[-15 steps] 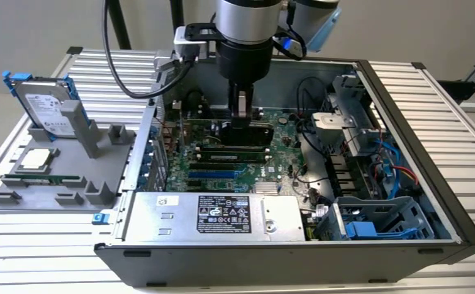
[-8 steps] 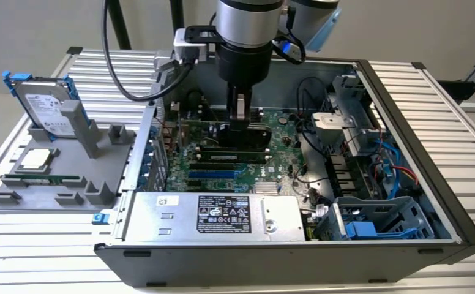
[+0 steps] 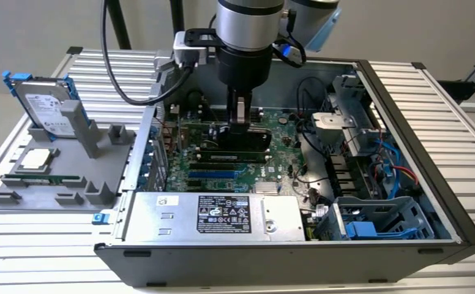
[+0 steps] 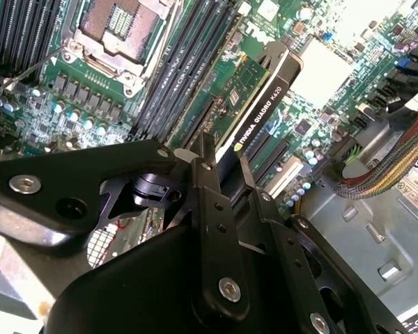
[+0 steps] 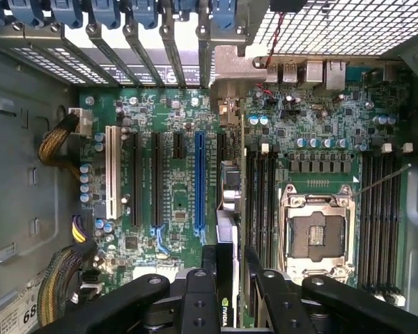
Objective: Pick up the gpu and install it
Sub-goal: 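Insert the gpu into the slot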
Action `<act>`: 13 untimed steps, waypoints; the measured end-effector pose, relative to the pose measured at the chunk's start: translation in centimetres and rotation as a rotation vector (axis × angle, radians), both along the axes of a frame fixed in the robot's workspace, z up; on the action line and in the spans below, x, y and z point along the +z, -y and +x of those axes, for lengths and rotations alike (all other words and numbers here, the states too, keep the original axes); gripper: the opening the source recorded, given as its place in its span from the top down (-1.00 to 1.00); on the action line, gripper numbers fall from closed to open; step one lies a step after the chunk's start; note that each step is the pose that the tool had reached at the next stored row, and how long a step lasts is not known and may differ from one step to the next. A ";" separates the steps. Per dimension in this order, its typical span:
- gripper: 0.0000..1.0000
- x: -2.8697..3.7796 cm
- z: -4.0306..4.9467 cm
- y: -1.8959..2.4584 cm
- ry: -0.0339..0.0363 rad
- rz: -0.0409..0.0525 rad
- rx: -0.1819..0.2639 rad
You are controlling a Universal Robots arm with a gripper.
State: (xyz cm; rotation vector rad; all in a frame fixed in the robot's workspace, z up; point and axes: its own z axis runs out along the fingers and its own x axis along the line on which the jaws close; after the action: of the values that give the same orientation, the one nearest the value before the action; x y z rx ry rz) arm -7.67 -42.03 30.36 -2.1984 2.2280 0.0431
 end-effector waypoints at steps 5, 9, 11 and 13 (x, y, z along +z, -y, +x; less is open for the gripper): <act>1.00 -0.05 0.00 0.09 0.0000 0.0001 0.000; 1.00 -0.17 0.00 0.33 0.0000 0.0000 0.000; 1.00 -0.27 0.00 0.42 0.0001 0.0002 0.000; 1.00 -0.31 0.00 0.54 -0.0001 -0.0002 0.000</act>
State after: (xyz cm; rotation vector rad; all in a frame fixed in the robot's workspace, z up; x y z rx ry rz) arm -7.66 -42.57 30.05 -2.1986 2.2281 0.0430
